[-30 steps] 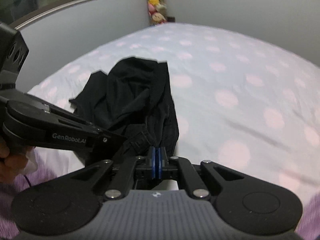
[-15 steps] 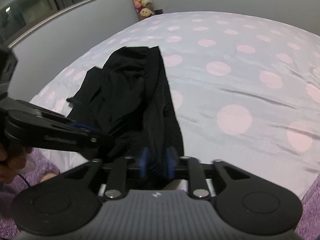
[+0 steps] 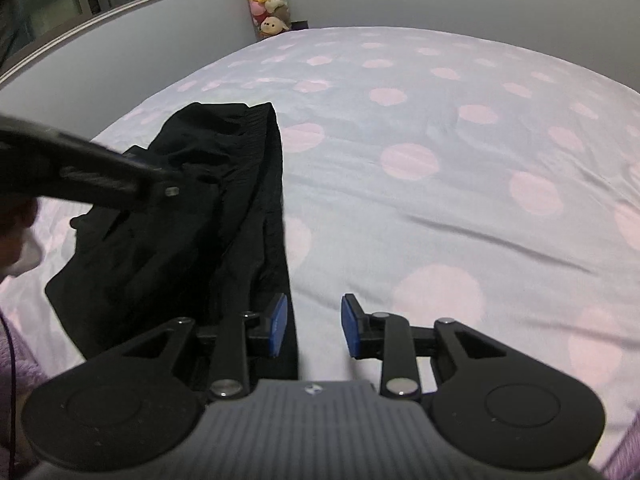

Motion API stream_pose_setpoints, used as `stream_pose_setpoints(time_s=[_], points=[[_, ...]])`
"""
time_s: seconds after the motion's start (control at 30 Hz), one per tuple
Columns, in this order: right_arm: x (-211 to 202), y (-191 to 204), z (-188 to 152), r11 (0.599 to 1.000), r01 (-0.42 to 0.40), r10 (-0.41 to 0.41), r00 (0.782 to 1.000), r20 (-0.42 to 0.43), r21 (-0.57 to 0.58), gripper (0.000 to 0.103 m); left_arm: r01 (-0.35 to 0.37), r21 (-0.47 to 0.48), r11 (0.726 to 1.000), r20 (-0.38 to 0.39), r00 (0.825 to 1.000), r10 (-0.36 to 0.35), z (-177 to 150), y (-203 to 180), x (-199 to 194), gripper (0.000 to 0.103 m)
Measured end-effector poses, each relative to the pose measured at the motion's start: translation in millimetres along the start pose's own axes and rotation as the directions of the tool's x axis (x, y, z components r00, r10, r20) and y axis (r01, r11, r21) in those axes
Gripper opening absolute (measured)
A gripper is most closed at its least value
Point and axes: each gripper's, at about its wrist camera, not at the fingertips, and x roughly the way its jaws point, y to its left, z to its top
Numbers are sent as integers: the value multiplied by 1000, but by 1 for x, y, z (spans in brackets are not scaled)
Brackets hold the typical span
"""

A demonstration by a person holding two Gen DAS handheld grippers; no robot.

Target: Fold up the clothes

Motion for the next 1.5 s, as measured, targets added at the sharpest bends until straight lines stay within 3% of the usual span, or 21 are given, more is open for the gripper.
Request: stream_pose_setpoints(time_s=[0.17, 0.3, 0.47, 0.57, 0.7, 0.77, 0.83, 1.0, 1.17, 1.23, 1.3, 1.33, 1.4, 1.43, 1.5], points=[[32, -12, 9, 999, -36, 36, 999, -21, 2, 33, -67, -20, 998, -60, 996, 65, 17, 10, 46, 43], [51, -23, 7, 994, -97, 98, 995, -13, 44, 33, -60, -38, 997, -122, 991, 55, 22, 20, 76, 43], [62, -27, 3, 986, -144, 142, 990, 23, 87, 34, -30, -62, 998, -130, 991, 21, 18, 26, 95, 49], [66, -26, 2, 982, -173, 171, 985, 33, 77, 34, 0, -110, 994, -130, 991, -14, 15, 34, 97, 44], [71, -24, 1, 981, -181, 178, 983, 37, 75, 35, 25, -120, 992, -135, 990, -41, 12, 46, 89, 26], [73, -20, 1, 979, -189, 187, 981, 43, 70, 39, -4, -115, 993, -144, 989, -13, 9, 54, 83, 20], [73, -16, 1, 977, -203, 200, 979, 50, 63, 44, -11, -127, 992, -137, 991, -6, 1, 66, 73, 20], [78, -14, 2, 956, -271, 268, 962, 47, 110, 44, -42, -187, 982, -142, 990, 15, -24, 92, 50, 19], [82, 0, 0, 975, -220, 219, 975, 34, 33, 42, -67, -158, 985, -102, 993, 52, -37, 91, 37, 23], [81, 0, -2, 977, -213, 212, 977, 33, 27, 32, -86, -103, 991, -82, 994, 77, -35, 83, 36, 23], [80, 0, -3, 978, -205, 204, 978, 31, 22, 31, -91, -72, 993, -80, 993, 86, -32, 76, 37, 22], [80, 1, -4, 979, -201, 201, 979, 31, 19, 18, -90, -67, 994, -79, 993, 85, -30, 74, 37, 20], [77, -3, -3, 979, -199, 198, 980, 32, 41, 14, -80, -83, 993, -64, 995, 75, -25, 77, 31, 14], [73, -6, -4, 980, -192, 190, 981, 39, 55, 2, -78, -90, 993, -55, 996, 74, -24, 79, 27, 12], [65, -11, -6, 983, -168, 164, 985, 52, 78, 2, -89, -94, 992, -34, 996, 86, -21, 85, 13, 5]])
